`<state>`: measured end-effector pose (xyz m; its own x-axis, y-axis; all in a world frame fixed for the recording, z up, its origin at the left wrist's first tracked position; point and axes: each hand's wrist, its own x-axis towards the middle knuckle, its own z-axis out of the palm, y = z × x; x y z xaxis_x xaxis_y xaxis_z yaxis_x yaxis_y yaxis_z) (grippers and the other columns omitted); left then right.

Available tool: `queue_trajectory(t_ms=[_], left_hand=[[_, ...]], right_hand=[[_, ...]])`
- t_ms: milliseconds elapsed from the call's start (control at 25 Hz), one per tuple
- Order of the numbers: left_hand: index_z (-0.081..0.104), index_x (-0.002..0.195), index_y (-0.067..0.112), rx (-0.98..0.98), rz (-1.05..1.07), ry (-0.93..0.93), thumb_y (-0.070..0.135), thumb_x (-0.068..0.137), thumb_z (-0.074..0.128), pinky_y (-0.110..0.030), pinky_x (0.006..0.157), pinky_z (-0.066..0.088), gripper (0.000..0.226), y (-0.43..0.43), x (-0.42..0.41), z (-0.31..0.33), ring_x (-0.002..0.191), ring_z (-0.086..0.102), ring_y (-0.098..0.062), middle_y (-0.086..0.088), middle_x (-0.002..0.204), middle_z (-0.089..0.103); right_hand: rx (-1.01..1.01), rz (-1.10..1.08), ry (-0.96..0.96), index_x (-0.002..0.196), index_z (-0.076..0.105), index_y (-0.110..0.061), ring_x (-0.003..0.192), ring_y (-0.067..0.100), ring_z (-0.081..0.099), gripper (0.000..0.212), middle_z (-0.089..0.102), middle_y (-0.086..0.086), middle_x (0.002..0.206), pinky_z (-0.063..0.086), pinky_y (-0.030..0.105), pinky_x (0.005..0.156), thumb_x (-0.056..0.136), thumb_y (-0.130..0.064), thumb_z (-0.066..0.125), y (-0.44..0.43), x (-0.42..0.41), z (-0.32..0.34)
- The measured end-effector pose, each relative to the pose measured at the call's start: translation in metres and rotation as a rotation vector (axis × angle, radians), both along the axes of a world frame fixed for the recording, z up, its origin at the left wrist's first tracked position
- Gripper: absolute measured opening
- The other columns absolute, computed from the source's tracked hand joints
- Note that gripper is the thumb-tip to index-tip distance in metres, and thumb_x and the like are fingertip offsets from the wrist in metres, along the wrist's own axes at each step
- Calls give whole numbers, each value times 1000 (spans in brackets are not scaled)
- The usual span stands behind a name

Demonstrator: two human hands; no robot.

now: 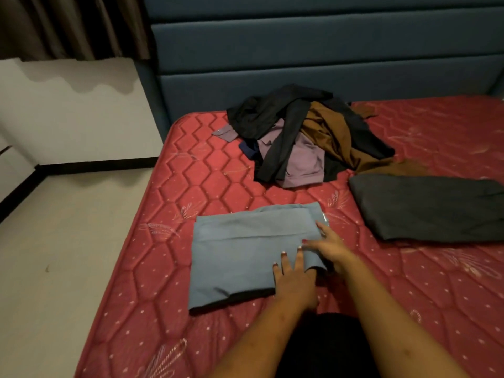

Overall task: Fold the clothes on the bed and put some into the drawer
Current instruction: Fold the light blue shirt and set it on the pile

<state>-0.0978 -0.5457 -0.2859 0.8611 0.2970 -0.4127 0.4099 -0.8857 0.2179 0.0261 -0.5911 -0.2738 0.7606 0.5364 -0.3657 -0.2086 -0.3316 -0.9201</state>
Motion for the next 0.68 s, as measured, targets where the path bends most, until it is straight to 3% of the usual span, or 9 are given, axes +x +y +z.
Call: queue_trajectory(t_ms=[80,160,240,320,360,440,520,600,680], left_hand=[[13,152,29,18,-6,-129,35,90,59,-61,113,2,77,2,1,1,144,-15,-42,-6,158,-25],[28,147,26,2,-43,-249,31,91,55,-59,114,11,62,9,7,6,146,-4,-40,-9,160,-15],[51,135,25,-88,-80,-348,32,88,40,-50,113,27,49,18,6,16,143,23,-33,-10,159,18],[70,113,26,-184,61,-503,33,76,29,-39,106,38,55,30,0,18,130,46,-24,-2,142,51],[73,105,27,-176,163,-562,30,75,33,-35,104,38,50,38,-4,14,127,49,-21,1,138,55],[69,112,29,-72,279,-562,26,81,44,-38,107,32,40,56,-11,5,135,40,-19,3,145,48],[50,135,34,16,299,-399,30,91,49,-47,114,19,44,67,-19,0,145,19,-20,2,157,25],[27,148,37,28,307,-279,41,94,48,-55,115,8,58,75,-25,-2,148,4,-21,2,161,8],[13,151,39,35,302,-243,50,95,44,-59,114,1,66,80,-28,-6,148,-3,-22,2,162,1]], right_hand=[[16,83,-242,140,47,-14,119,14,49,69,51,0,134,45,18,90,80,20,54,15,7,5],[71,107,-400,135,52,-6,125,11,45,70,52,1,132,38,6,95,75,28,39,23,16,2],[58,74,-448,121,62,-1,120,20,54,70,61,8,122,40,5,90,67,30,31,19,20,-8],[-59,4,-457,119,65,-2,117,27,59,70,64,13,120,41,6,84,67,29,30,7,19,-26],[-125,-18,-473,121,65,-4,117,28,59,69,64,14,122,39,6,82,69,27,31,1,17,-32],[-218,-43,-516,125,63,-10,120,27,56,69,60,13,130,34,8,88,73,23,34,-2,15,-36],[-336,-37,-563,133,58,-22,127,26,49,70,51,7,141,33,20,103,79,16,35,-1,14,-28],[-614,2,-623,139,47,-37,134,30,38,64,36,-1,153,31,37,109,88,2,37,1,10,-15],[-846,41,-798,143,37,-37,138,31,27,56,19,-3,159,27,44,109,95,-11,39,9,3,-4]])
